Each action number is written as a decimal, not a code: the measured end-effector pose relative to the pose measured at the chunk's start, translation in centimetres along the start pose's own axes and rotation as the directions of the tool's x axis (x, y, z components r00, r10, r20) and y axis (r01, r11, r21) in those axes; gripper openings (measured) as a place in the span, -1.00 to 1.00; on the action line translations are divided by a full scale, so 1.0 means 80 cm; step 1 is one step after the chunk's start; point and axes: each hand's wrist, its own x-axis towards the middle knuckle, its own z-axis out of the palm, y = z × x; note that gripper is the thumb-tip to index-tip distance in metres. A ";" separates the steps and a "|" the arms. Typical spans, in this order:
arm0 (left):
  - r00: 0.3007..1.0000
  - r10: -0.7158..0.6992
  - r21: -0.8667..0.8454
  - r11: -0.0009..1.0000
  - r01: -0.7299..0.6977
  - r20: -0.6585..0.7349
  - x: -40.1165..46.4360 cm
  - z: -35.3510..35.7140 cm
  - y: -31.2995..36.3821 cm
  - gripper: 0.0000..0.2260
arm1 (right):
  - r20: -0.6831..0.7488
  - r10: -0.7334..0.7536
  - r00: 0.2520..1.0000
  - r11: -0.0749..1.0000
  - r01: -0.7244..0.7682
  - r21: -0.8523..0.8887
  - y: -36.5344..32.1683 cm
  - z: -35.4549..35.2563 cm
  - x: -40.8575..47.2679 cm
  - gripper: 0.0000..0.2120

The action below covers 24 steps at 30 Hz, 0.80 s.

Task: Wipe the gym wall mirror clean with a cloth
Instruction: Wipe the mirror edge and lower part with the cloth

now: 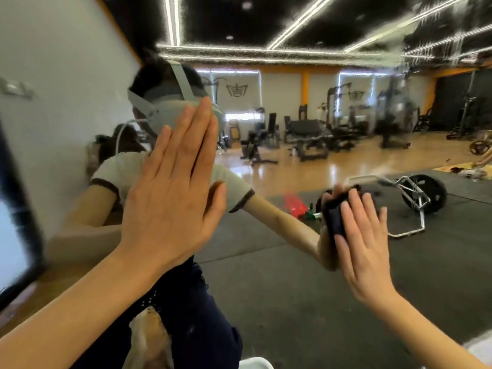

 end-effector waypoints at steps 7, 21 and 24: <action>1.000 0.016 -0.005 1.000 -0.016 0.016 -0.003 -0.001 -0.001 -0.35 | 0.065 0.041 0.997 0.999 -0.040 -0.025 -0.010 0.002 -0.061 -0.50; 0.997 0.074 0.018 0.997 -0.074 0.012 -0.004 0.002 -0.006 -0.31 | 0.065 0.336 0.940 0.937 -0.340 0.080 -0.050 0.005 -0.061 -0.50; 0.996 0.083 0.022 0.996 -0.084 0.018 -0.004 0.005 -0.006 -0.30 | 0.031 0.405 0.914 0.905 -0.406 0.127 -0.058 0.012 -0.062 -0.49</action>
